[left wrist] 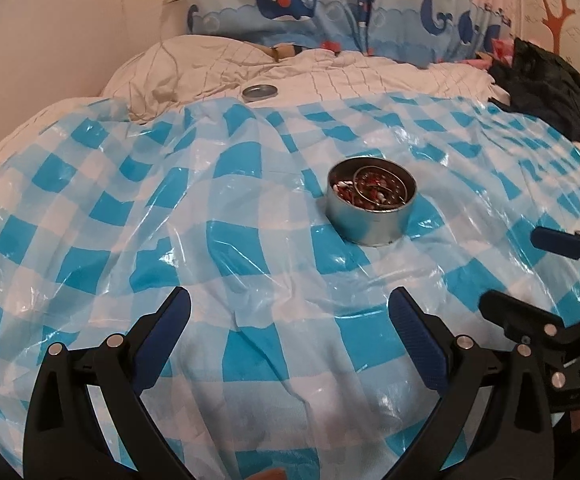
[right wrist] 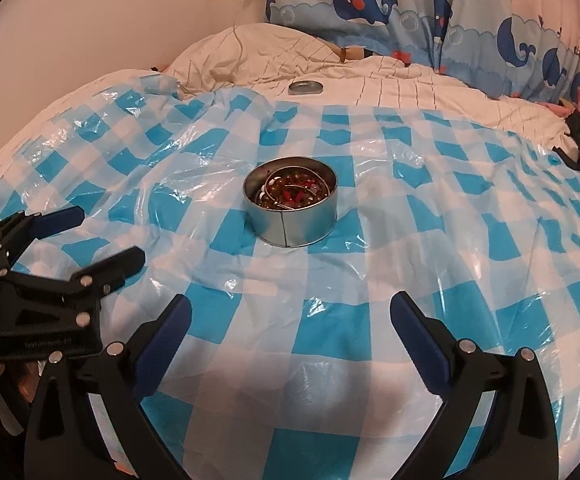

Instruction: Organize jewelry

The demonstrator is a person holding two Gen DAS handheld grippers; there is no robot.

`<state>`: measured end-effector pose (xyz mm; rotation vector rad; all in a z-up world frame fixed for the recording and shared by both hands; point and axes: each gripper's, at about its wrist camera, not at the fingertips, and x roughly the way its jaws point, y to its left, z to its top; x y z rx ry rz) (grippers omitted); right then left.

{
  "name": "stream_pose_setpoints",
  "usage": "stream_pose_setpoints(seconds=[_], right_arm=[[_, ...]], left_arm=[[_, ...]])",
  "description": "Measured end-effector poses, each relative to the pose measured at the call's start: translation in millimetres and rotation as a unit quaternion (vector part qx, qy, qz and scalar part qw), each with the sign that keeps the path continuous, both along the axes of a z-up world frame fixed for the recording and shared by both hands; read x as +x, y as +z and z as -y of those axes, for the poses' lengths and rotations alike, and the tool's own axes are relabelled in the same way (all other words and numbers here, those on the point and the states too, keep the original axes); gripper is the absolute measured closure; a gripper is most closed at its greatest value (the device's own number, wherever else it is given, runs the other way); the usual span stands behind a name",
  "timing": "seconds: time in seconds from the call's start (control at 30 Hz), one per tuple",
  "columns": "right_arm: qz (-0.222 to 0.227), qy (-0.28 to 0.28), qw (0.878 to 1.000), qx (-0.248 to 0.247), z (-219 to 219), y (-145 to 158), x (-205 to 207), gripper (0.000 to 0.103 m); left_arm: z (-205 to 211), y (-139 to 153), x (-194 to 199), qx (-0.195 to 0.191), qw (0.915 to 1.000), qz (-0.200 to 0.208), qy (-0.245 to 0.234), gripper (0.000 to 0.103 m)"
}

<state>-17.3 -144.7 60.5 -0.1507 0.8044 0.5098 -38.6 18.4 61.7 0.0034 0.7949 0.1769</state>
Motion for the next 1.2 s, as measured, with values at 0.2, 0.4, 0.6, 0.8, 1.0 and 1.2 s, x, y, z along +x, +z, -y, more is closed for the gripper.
stream_pose_setpoints(seconds=[0.2, 0.4, 0.6, 0.8, 1.0, 1.2], right_arm=[[-0.001, -0.002, 1.000, -0.014, 3.4, -1.2, -2.0, 0.008], [-0.018, 0.000, 1.000, -0.023, 3.3, -12.8, -1.9, 0.008], [-0.018, 0.008, 0.999, -0.025, 0.5, -18.7, -4.7, 0.008], [-0.021, 0.013, 0.999, -0.022, -1.8, -20.9, -2.2, 0.008], [-0.024, 0.018, 0.999, -0.013, -5.2, -19.7, -0.9, 0.008], [-0.022, 0.023, 0.999, -0.010, -11.6, -19.3, -1.1, 0.008]], left_arm=[[-1.6, 1.8, 4.7, -0.012, 0.9999, 0.004, 0.010, 0.008], [1.9, 7.2, 1.5, -0.012, 0.9998, 0.014, 0.008, 0.008], [1.4, 8.7, 2.4, -0.007, 0.9997, 0.017, 0.017, 0.008], [4.6, 6.2, 7.1, 0.001, 0.9998, 0.012, 0.014, 0.008], [5.1, 2.7, 9.9, 0.007, 0.9998, 0.006, 0.017, 0.008], [6.0, 0.1, 12.4, 0.014, 0.9997, 0.000, 0.018, 0.008]])
